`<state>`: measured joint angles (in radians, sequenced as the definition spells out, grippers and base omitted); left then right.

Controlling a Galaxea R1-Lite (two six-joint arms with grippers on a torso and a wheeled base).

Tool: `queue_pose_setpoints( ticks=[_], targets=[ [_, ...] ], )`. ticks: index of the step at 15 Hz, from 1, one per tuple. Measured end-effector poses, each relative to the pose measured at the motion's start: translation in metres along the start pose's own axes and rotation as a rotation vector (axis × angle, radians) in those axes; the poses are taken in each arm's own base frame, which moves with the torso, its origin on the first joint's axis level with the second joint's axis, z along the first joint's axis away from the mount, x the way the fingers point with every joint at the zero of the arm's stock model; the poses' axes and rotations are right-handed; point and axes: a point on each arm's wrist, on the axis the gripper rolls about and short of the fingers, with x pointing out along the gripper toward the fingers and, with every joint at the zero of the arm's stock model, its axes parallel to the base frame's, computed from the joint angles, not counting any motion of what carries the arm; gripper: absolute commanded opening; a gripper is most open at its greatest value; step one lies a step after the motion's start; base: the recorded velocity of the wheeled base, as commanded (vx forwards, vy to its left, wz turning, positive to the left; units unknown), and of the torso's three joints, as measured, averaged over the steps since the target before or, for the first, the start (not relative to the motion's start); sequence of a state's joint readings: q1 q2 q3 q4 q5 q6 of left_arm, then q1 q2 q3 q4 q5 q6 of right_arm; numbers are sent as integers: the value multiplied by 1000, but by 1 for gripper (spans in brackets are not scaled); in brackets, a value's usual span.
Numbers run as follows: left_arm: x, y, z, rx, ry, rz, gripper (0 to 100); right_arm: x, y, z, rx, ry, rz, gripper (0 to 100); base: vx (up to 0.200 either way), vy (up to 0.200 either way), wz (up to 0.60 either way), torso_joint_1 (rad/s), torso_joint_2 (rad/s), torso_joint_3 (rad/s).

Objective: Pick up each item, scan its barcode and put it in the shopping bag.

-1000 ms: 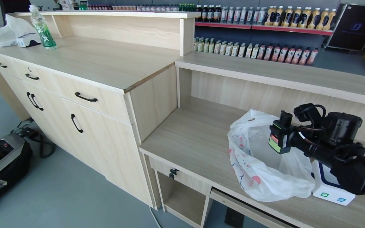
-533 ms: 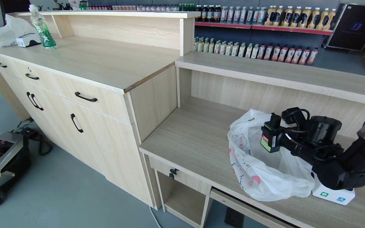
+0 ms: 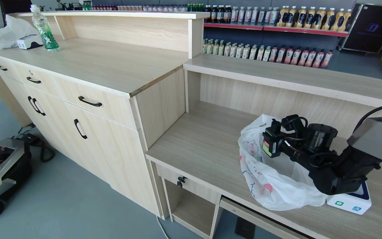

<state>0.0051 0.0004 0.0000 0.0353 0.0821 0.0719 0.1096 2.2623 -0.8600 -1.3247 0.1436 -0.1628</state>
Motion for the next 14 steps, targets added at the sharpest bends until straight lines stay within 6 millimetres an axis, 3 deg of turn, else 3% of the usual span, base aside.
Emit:
queue_pose_setpoints(
  ticks=[5,14],
  targets=[
    [0,0,0,0,0,0,100,11,0,-15,3,18,3,0,0,0,0,0,0,0],
    [0,0,0,0,0,0,100,24,1,-22,0,14,5,0,0,0,0,0,0,0]
  ],
)
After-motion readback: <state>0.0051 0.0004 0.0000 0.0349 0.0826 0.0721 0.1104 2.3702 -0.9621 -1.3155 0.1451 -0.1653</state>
